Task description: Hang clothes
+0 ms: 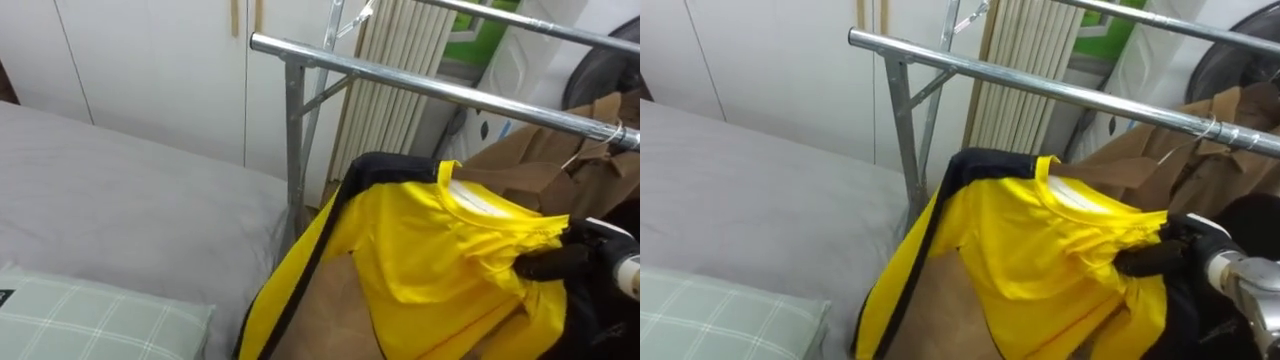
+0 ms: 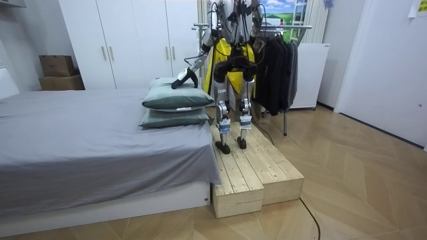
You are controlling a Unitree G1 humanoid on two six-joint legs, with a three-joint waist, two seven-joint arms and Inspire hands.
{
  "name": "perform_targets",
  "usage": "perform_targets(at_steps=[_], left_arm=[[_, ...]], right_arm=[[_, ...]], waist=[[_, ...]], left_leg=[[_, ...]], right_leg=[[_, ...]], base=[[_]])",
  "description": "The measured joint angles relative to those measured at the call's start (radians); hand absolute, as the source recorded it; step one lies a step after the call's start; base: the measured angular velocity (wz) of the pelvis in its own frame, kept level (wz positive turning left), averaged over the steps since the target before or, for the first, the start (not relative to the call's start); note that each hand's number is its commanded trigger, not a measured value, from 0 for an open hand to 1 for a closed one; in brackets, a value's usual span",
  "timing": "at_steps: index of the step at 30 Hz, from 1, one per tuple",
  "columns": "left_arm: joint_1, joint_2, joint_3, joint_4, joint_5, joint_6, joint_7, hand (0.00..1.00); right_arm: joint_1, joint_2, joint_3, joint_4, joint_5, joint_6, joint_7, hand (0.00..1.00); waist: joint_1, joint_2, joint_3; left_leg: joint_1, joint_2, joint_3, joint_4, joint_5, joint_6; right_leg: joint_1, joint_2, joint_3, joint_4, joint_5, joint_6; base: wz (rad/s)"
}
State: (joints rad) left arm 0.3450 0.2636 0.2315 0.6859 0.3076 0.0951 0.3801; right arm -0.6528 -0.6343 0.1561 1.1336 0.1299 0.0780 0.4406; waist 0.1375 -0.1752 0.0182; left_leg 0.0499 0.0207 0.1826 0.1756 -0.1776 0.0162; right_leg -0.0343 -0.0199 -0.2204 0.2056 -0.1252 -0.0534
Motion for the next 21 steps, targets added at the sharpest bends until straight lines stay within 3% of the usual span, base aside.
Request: perform_targets(at_steps=[9, 14, 21], left_arm=[[0.011, 0.016, -0.007, -0.041, -0.023, 0.016, 0.003, 0.0], [0.012, 0.021, -0.012, -0.088, -0.023, 0.054, -0.007, 0.0], [0.012, 0.026, -0.012, -0.119, -0.023, 0.069, -0.02, 0.0]], right_arm=[[-0.044, -0.012, 0.041, 0.031, -0.102, 0.012, 0.029, 1.0], [-0.057, -0.011, 0.041, 0.031, -0.141, 0.031, 0.046, 1.0], [-0.075, -0.011, 0.041, 0.03, -0.215, 0.047, 0.078, 1.0]], waist=[[0.0, -0.022, 0.0006], [-0.001, -0.028, 0.0019], [-0.002, -0.038, 0.0021]], left_leg=[[-0.004, 0.001, -0.006, 0.004, 0.0, 0.0], [-0.005, 0.001, -0.009, 0.007, 0.0, 0.0], [-0.011, 0.0, -0.016, 0.013, 0.001, -0.001]], right_leg=[[0.0, 0.003, -0.001, -0.001, 0.002, -0.002], [0.001, 0.002, -0.003, -0.002, 0.002, -0.002], [0.001, 0.001, -0.006, -0.001, 0.002, -0.002]], base=[[0.01], [0.0], [0.03]])
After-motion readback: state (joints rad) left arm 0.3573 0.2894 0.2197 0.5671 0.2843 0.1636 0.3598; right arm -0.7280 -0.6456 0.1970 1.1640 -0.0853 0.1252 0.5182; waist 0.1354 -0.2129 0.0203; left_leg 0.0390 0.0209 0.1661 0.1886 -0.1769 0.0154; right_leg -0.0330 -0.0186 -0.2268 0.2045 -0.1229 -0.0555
